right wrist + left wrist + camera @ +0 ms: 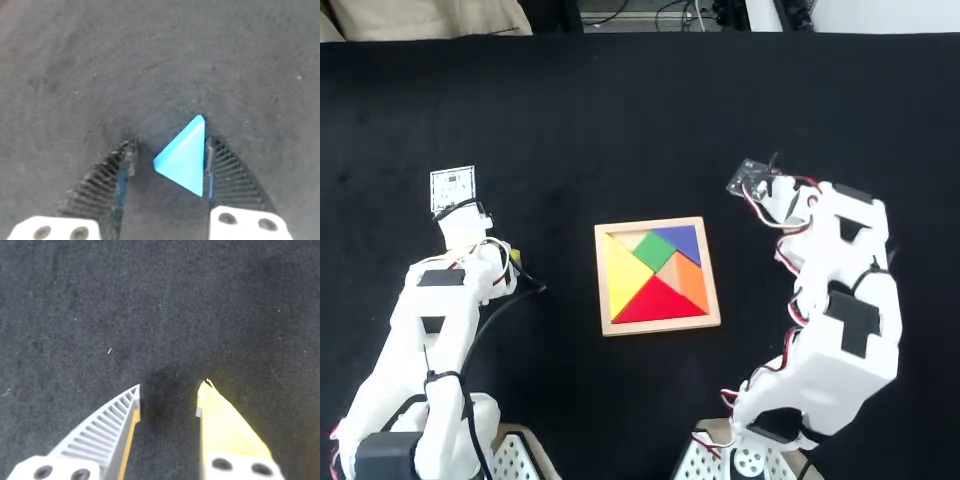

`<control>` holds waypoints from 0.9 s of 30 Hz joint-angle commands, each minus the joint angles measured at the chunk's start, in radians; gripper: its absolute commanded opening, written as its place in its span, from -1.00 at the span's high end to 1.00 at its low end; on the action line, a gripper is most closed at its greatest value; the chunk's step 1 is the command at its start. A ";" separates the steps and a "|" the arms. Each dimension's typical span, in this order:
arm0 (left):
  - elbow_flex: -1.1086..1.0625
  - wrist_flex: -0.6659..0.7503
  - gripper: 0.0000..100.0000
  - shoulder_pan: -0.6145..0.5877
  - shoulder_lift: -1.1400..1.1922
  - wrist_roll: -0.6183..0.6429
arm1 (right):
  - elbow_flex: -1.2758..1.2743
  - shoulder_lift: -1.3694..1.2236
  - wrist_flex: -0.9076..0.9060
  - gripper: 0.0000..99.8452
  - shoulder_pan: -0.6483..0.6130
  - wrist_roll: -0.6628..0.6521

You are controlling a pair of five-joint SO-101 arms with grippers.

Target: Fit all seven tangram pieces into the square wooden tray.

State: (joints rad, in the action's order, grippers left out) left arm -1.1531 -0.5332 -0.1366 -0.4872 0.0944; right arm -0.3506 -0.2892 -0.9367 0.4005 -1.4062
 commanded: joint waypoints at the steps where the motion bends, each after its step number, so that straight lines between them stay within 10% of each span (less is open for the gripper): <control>1: 0.035 0.018 0.62 -0.007 0.002 0.006 | 0.093 -0.005 -0.064 0.58 0.046 -0.043; 27: 0.035 0.018 0.62 -0.007 0.002 0.006 | 0.091 -0.008 -0.075 0.58 0.012 -0.048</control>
State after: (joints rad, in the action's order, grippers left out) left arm -1.1531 -0.5332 -0.1366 -0.4872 0.0944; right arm -0.2647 -0.3030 -1.0104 0.4312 -1.4431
